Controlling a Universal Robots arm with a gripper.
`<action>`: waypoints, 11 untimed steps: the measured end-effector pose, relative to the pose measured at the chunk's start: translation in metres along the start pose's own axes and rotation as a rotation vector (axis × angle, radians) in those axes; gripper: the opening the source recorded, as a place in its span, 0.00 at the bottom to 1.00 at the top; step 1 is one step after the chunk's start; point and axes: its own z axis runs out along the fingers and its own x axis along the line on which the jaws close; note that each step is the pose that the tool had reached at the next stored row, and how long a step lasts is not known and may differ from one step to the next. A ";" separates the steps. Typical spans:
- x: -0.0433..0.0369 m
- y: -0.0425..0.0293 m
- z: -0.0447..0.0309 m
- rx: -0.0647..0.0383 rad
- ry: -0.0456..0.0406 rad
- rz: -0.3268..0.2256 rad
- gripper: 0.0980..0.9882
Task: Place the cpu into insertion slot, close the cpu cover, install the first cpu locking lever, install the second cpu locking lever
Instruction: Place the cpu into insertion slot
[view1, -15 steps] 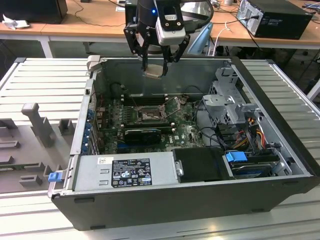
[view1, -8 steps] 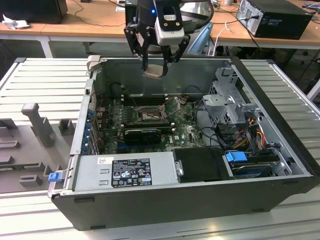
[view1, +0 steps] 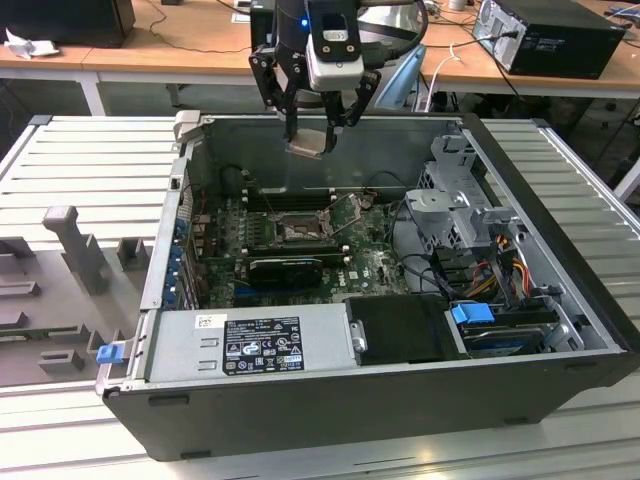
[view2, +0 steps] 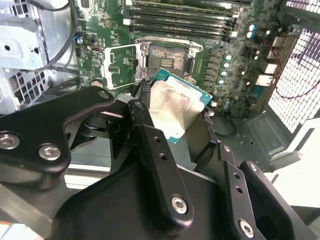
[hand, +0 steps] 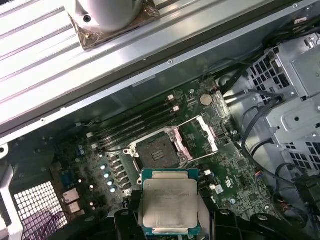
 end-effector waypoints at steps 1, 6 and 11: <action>0.0000 0.0000 0.0000 0.000 -0.0012 0.013 0.48; 0.0000 0.0000 0.0002 -0.001 -0.0075 0.083 0.48; -0.0001 0.0000 0.0010 -0.001 -0.0140 0.149 0.48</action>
